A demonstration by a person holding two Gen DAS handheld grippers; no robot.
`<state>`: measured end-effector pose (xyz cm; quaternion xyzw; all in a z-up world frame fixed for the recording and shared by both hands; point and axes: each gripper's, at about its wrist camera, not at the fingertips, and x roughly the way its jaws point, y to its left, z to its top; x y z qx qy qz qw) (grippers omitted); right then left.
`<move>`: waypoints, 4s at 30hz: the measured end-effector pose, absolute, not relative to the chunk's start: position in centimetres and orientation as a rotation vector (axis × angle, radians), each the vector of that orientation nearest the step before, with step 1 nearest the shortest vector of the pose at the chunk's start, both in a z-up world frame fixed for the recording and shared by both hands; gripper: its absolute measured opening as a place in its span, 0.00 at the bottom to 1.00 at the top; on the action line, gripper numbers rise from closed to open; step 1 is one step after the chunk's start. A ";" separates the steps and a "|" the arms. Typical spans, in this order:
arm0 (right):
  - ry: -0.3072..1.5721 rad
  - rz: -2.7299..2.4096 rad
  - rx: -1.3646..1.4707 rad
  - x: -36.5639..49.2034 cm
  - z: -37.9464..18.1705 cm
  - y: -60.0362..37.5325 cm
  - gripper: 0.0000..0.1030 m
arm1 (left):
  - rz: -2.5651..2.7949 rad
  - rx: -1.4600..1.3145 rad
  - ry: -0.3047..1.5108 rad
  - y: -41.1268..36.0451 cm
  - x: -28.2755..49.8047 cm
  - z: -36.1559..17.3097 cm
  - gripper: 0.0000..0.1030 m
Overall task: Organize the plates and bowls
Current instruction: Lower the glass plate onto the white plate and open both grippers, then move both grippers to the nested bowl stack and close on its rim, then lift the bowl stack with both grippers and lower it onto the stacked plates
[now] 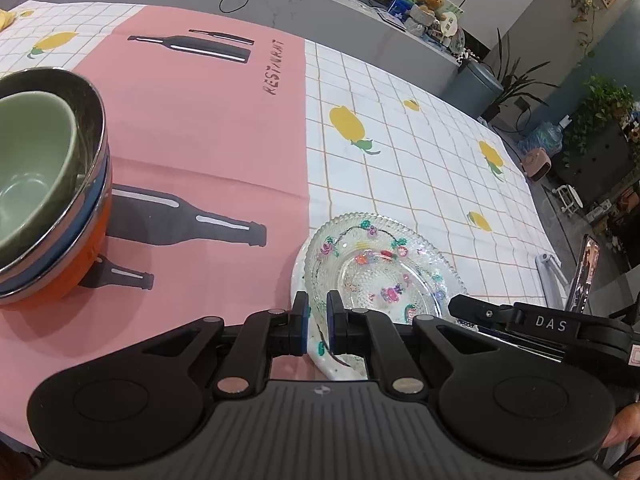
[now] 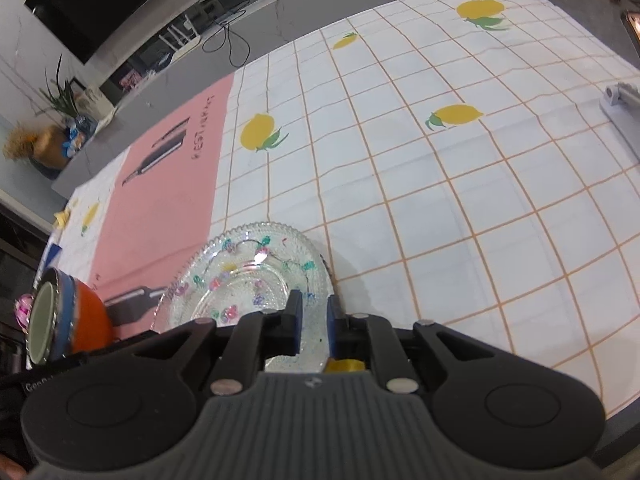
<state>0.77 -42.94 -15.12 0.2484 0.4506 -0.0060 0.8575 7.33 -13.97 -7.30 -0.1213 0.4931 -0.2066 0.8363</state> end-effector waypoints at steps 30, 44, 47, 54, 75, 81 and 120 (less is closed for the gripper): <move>0.851 -0.062 0.385 0.4 -13.2 -40.7 0.49 | -0.434 -0.101 0.987 -13.6 5.7 -4.6 0.30; 0.631 0.119 0.470 0.4 -8.5 -34.4 0.79 | -0.325 0.074 0.687 -6.0 3.4 4.8 0.51; 0.629 0.154 0.478 1.2 -8.1 -32.7 0.82 | -0.256 0.018 0.638 -3.0 3.8 5.7 0.66; 0.694 0.240 0.557 3.5 -8.4 -29.0 0.89 | -0.165 -0.128 0.675 2.4 6.2 4.0 0.70; 1.028 0.370 0.622 9.1 -14.3 -21.3 0.84 | -0.241 -0.500 0.919 8.6 10.3 -5.4 0.70; 1.076 0.361 0.628 9.9 -15.4 -20.7 0.74 | -0.260 -0.539 0.970 8.4 11.0 -6.6 0.66; 1.042 0.372 0.740 8.0 -14.5 -24.4 0.47 | -0.270 -0.462 0.932 4.3 8.8 -3.3 0.46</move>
